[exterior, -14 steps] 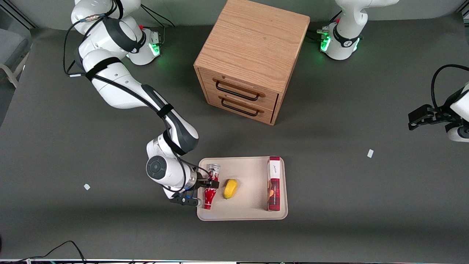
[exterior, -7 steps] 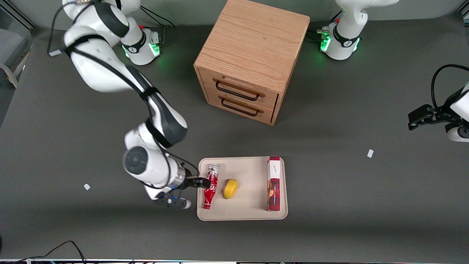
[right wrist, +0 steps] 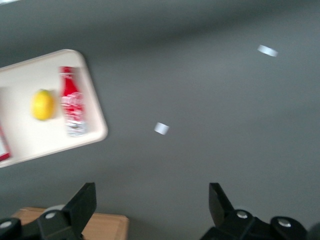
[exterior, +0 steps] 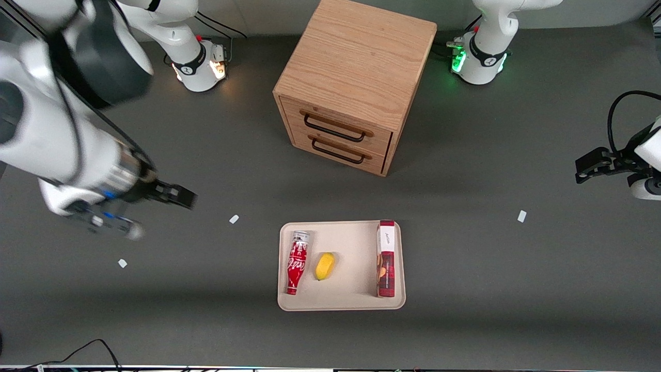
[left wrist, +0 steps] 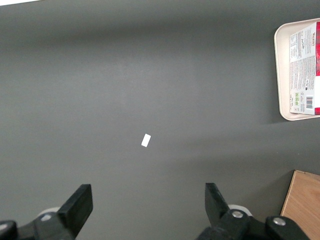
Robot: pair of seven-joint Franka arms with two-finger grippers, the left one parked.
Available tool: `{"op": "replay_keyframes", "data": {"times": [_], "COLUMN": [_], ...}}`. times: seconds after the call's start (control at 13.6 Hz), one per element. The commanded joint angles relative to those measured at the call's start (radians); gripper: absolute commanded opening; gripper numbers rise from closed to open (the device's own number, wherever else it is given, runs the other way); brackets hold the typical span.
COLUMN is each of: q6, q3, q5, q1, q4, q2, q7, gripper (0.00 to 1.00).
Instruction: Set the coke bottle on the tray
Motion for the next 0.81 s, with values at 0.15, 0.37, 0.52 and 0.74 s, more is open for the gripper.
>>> {"op": "replay_keyframes", "data": {"times": [0.15,0.37,0.52,0.74], "q6": [-0.026,0.134,0.137,0.122], "q3": [-0.162,-0.2,-0.203,-0.203], "q5": [0.116,0.158,0.158,0.16], "q1": [-0.031,-0.023,-0.019,-0.017], "q4": [-0.341,-0.671,-0.691,-0.598], "q2": [-0.347,-0.588,-0.602,-0.535], "q7": [-0.084,-0.107,-0.115,-0.101], "gripper": [1.0,1.0,1.0,1.0]}}
